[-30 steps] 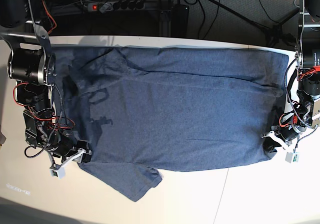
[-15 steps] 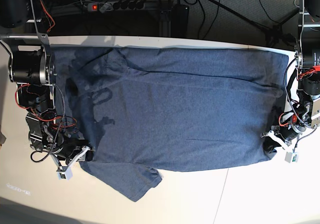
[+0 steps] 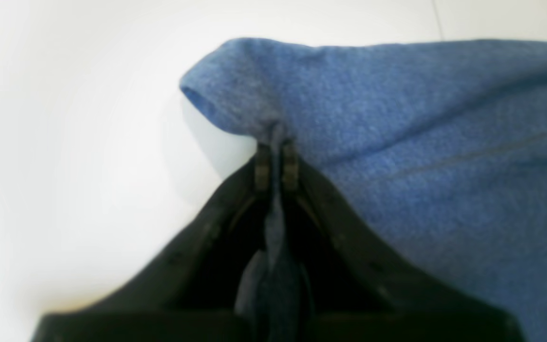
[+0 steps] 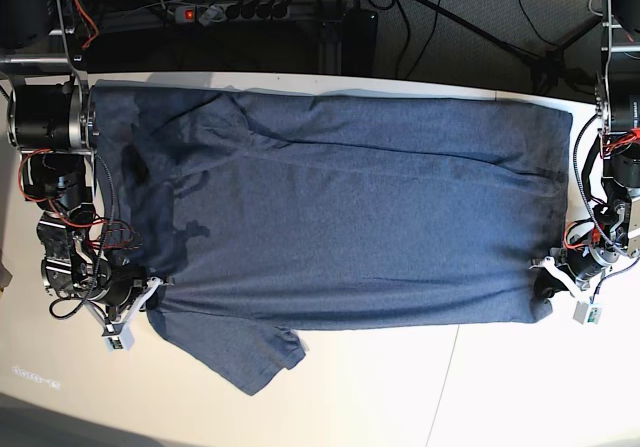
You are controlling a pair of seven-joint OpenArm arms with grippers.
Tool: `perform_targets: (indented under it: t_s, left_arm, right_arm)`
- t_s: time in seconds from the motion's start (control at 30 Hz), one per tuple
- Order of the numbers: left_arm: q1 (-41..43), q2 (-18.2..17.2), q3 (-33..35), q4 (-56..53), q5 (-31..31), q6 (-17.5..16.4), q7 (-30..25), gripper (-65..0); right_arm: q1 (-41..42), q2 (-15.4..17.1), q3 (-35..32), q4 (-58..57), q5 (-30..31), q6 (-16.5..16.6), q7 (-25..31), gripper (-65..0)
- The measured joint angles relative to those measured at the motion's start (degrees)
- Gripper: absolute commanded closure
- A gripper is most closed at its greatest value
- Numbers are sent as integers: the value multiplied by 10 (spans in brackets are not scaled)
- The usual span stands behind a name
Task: Fold the T-shirt properly
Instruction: 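Lift the shirt side with both grippers and fold it toward the middle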
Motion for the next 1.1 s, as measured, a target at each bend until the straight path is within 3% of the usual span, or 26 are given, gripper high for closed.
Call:
perform_targets:
  t_s: [0.1,0.3,0.53,0.77,0.9,1.1]
  left_arm:
    - [2,-8,2,11,2,-1,5,0]
    - [3,-36,2,25,-69,-2,65,0]
    - [25,-55,2,45,-171,-2,138,0]
    - [114,-81,-3,187,-184,-2,176,0]
    - [166,-82,-59,277,-214,-2,216,0]
    - [233,-82,-134,346,-221,-3,240,0]
  right_arm:
    - [-1,14,-1,19,47,2,-23,0]
    - [-13,48,-2,64,130,6,-63,0]
    - [-154,95,-3,232,201,7,-77,0]
    - [-269,114,76,389,204,7,-80,0]
    - [-298,114,117,422,209,7,-89,0]
    - [-317,112,124,429,222,7,-96,0]
